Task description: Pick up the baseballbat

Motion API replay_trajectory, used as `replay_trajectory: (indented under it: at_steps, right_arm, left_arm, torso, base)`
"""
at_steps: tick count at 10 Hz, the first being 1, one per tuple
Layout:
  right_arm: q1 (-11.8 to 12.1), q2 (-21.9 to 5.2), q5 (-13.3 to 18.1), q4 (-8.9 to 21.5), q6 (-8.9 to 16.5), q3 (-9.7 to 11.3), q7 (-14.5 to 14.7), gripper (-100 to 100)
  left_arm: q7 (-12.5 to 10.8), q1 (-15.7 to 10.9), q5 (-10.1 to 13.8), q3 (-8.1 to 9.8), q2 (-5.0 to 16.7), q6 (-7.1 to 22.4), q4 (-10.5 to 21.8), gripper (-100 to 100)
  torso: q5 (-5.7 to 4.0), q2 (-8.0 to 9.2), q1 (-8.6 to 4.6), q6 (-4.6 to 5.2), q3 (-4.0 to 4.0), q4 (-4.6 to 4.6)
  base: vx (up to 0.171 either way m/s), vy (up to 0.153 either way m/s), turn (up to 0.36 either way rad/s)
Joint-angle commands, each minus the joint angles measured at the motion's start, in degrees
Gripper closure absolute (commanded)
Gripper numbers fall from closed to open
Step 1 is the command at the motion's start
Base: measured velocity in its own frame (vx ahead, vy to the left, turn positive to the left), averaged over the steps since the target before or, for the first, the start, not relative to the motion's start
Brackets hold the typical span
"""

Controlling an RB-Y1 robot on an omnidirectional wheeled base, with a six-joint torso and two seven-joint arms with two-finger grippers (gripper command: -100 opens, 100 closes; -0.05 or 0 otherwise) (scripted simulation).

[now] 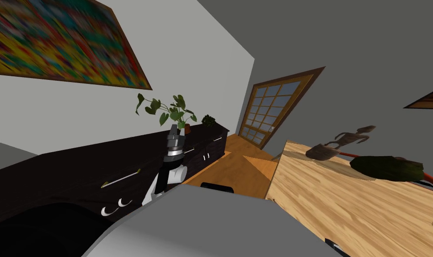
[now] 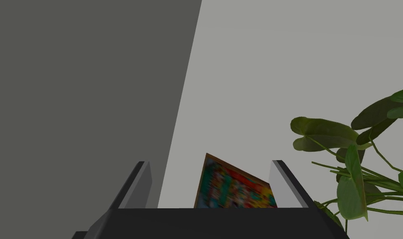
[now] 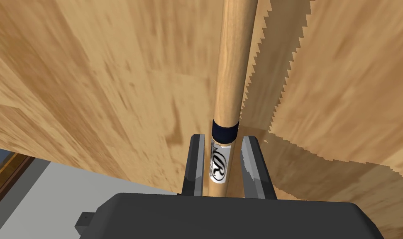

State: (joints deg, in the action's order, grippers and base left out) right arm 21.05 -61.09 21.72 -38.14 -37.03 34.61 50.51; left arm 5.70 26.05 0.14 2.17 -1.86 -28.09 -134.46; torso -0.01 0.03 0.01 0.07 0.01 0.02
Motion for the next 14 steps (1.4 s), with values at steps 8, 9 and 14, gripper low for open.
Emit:
replay_trajectory:
  at_steps: [8,9,14]
  right_arm:
    - [-7.53,0.50,6.96,3.13,-0.67,1.94,-8.10,100]
    - [-9.95,0.62,9.39,4.28,-0.95,2.72,-9.98,100]
    - [-16.20,0.86,14.42,6.59,-1.51,4.26,-17.35,100]
  left_arm:
    - [0.00,-0.02,0.00,0.00,0.00,0.00,0.01,0]
    - [0.00,-0.01,0.00,0.00,0.00,0.00,0.01,0]
    - [0.00,-0.01,0.00,0.00,0.00,0.00,0.01,0]
  torso:
    - [-0.11,0.56,-0.16,0.02,0.30,0.08]
    - [-0.09,0.50,-0.17,0.03,0.27,0.08]
    - [-0.06,0.40,-0.10,-0.01,0.22,0.06]
  base:
    - [-0.084,0.000,0.019]
    - [-0.125,-0.005,0.024]
    - [-0.105,0.007,0.024]
